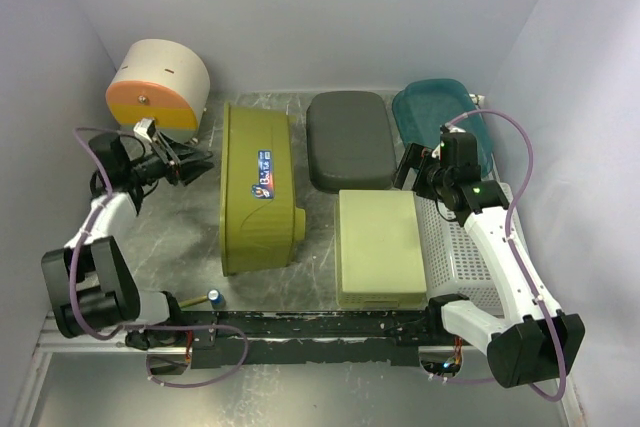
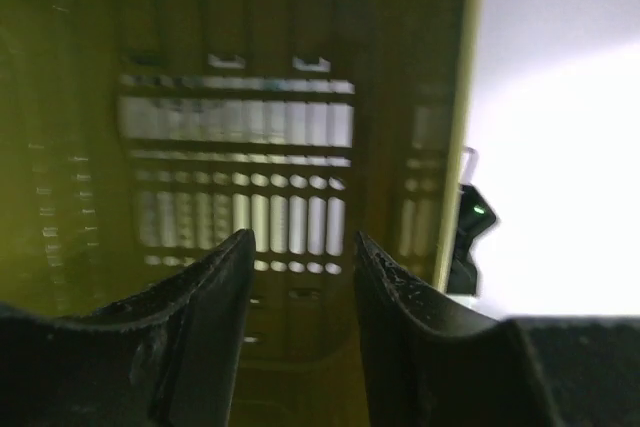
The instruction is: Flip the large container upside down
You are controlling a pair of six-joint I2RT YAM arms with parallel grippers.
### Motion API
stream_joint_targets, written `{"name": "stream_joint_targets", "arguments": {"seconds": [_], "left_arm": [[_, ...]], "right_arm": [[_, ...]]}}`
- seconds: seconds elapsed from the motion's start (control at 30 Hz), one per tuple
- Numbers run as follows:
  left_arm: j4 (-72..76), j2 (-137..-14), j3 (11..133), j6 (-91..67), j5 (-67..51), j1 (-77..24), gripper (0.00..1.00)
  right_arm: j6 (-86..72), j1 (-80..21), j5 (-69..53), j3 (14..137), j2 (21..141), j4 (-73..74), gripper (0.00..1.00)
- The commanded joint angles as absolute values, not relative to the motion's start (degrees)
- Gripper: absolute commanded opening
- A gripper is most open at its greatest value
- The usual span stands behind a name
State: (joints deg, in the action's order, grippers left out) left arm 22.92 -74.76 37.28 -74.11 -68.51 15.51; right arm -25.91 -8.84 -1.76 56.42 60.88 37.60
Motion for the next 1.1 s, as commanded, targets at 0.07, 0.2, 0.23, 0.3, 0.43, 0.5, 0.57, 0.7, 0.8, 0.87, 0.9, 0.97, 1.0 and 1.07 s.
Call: {"name": "stream_joint_targets", "arguments": {"seconds": [0.07, 0.2, 0.23, 0.3, 0.43, 0.5, 0.57, 0.7, 0.8, 0.87, 0.9, 0.97, 1.0, 1.07], "left_arm": [[-18.5, -77.1, 47.9, -38.3, -60.5, 17.7, 0.53], [-18.8, -74.1, 50.0, -38.9, -57.8, 17.7, 0.62], [-20.4, -72.9, 51.6, -38.6, -55.7, 17.7, 0.66], [-24.1, -69.3, 55.9, -37.7, -48.2, 17.6, 0.77], [-30.4, -60.0, 65.1, -38.0, -30.0, 13.7, 0.98], [-30.9, -56.9, 68.1, -37.4, -23.2, 7.7, 1.0], [-33.2, -56.8, 71.6, -35.1, -18.1, 1.2, 1.0], [-39.5, -61.7, 77.7, -29.1, -14.1, -10.6, 1.0], [-44.2, -66.5, 80.5, -26.9, -5.0, -20.8, 1.0], [-46.5, -69.1, 81.9, -27.1, 2.7, -26.9, 0.97], [-47.6, -70.3, 82.8, -27.4, 6.0, -29.1, 0.96], [-49.3, -72.2, 84.2, -27.9, 10.4, -31.7, 0.91], [-49.4, -72.7, 84.3, -28.0, 11.3, -32.3, 0.88], [-49.1, -73.2, 83.8, -28.2, 11.8, -32.8, 0.82]], "right_arm": [[-25.5, -8.6, -2.0, 56.1, 60.6, 36.9, 1.0], [-25.7, -8.6, -2.8, 56.3, 61.1, 36.6, 1.0], [-25.8, -8.6, -3.1, 56.4, 61.2, 36.4, 1.0], [-26.0, -8.6, -3.6, 56.6, 61.4, 36.1, 1.0], [-26.1, -8.7, -4.7, 56.7, 62.0, 35.1, 1.0], [-26.4, -8.7, -5.5, 56.7, 62.6, 34.2, 1.0], [-26.5, -8.7, -6.2, 57.0, 63.4, 33.7, 1.0], [-27.1, -8.8, -8.1, 57.0, 64.4, 32.3, 1.0], [-27.5, -8.9, -9.2, 57.0, 64.8, 32.0, 1.0], [-27.7, -8.9, -9.3, 56.7, 64.7, 31.9, 1.0], [-27.7, -9.0, -9.3, 56.6, 64.6, 32.0, 1.0], [-27.7, -9.0, -9.1, 56.4, 64.4, 32.3, 1.0], [-27.7, -9.0, -9.0, 56.2, 64.2, 32.4, 1.0], [-27.5, -8.9, -8.6, 56.3, 64.1, 33.0, 1.0]]}}
